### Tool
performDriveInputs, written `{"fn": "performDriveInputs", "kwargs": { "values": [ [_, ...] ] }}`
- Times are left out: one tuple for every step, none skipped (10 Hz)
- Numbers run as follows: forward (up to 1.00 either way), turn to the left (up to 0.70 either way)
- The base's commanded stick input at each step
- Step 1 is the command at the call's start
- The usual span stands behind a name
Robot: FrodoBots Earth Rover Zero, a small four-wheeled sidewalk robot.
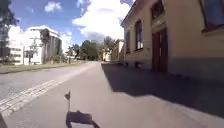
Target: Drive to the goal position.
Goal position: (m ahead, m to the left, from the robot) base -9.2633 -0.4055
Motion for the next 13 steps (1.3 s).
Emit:
{"fn": "performDriveInputs", "kwargs": {
  "values": [
    [0.7,0.0],
    [0.7,0.0],
    [0.7,0.0],
    [0.7,0.0],
    [0.7,0.0],
    [0.7,0.0],
    [0.7,0.0],
    [0.7,0.0],
    [0.7,0.0],
    [0.7,0.0],
    [0.7,0.0],
    [0.7,0.0],
    [0.7,0.0]
  ]
}}
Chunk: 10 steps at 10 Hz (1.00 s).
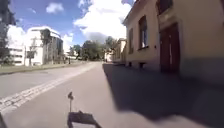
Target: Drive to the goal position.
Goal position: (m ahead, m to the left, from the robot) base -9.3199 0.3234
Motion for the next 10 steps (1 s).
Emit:
{"fn": "performDriveInputs", "kwargs": {
  "values": [
    [0.7,0.0],
    [0.7,0.0],
    [0.7,0.0],
    [0.7,0.0],
    [0.7,0.0],
    [0.7,0.0],
    [0.7,0.0],
    [0.7,0.1],
    [0.7,0.35],
    [0.7,0.35]
  ]
}}
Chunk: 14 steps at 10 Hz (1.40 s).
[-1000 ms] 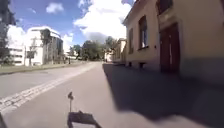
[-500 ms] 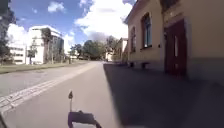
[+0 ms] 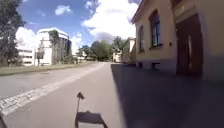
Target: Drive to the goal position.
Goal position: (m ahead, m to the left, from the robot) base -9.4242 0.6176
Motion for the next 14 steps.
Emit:
{"fn": "performDriveInputs", "kwargs": {
  "values": [
    [0.7,0.22],
    [0.7,0.02],
    [0.7,0.0],
    [0.7,0.0],
    [0.7,0.0],
    [0.7,0.0],
    [0.7,0.0],
    [0.7,0.0],
    [0.7,0.0],
    [0.7,0.0],
    [0.7,0.0],
    [0.7,0.0],
    [0.7,0.0],
    [0.7,0.0]
  ]
}}
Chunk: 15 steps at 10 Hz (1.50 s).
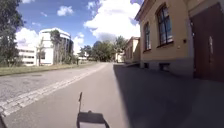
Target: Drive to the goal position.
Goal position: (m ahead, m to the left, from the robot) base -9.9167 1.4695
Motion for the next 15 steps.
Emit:
{"fn": "performDriveInputs", "kwargs": {
  "values": [
    [0.7,0.0],
    [0.7,0.0],
    [0.7,0.0],
    [0.7,-0.16],
    [0.7,-0.35],
    [0.7,-0.35],
    [0.7,-0.01],
    [0.7,0.0],
    [0.7,0.0],
    [0.7,0.0],
    [0.7,0.0],
    [0.7,0.0],
    [0.7,0.0],
    [0.7,0.0],
    [0.7,0.0]
  ]
}}
